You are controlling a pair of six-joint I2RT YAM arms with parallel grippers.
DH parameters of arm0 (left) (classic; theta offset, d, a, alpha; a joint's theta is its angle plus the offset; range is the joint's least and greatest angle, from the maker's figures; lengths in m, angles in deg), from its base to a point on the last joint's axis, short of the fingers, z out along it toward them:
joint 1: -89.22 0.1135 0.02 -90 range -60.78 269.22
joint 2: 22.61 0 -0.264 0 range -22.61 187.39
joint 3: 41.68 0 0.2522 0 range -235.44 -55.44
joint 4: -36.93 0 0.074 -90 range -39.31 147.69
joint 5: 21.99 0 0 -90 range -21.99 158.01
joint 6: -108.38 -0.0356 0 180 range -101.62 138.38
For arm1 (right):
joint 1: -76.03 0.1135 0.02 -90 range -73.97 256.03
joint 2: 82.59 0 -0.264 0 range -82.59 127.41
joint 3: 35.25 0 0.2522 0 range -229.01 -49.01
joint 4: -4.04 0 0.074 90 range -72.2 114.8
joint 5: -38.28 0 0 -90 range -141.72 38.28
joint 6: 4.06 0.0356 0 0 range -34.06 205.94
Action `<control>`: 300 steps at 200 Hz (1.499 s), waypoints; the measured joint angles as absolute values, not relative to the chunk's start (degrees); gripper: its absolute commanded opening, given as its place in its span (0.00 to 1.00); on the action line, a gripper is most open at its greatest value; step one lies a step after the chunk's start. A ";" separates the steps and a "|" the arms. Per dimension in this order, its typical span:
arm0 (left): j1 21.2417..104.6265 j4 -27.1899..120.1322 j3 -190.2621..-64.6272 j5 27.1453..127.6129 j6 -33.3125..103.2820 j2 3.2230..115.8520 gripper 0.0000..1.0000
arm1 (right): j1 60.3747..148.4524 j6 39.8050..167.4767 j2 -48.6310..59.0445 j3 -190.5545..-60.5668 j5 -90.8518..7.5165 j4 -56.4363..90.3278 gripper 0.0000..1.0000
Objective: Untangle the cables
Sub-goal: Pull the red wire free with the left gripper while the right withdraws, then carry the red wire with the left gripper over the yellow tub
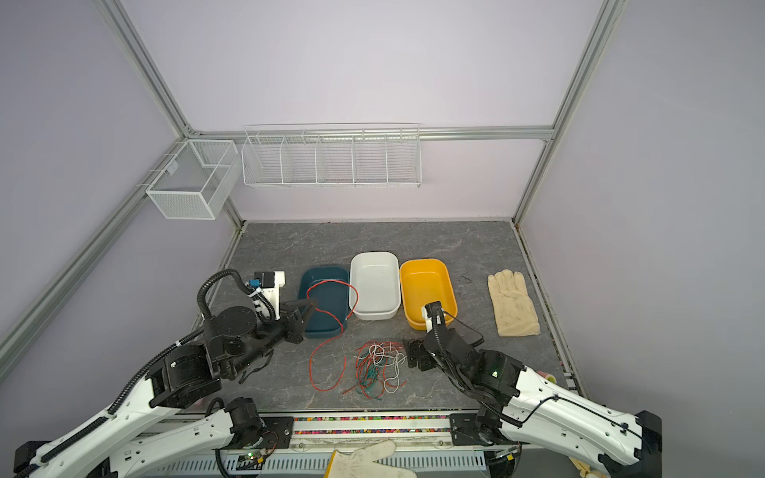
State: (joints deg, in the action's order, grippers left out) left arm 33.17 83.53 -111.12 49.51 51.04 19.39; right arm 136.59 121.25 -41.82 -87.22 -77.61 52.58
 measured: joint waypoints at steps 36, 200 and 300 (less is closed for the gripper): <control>39.14 87.01 -116.72 51.36 45.97 23.59 0.00 | 136.50 118.85 -42.50 -93.83 -81.52 61.54 0.89; 48.73 82.24 -130.75 58.05 37.49 39.50 0.00 | 136.50 112.77 -56.29 -101.13 -95.23 79.22 0.88; 47.53 66.64 -138.05 65.51 46.41 57.27 0.00 | 136.50 111.79 -64.51 -96.32 -97.37 76.32 0.88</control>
State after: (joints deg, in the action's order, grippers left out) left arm 47.53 66.64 -138.05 65.51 46.41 57.27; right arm 136.50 111.79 -64.51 -96.32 -97.37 76.32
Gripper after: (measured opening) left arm 0.051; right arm 0.880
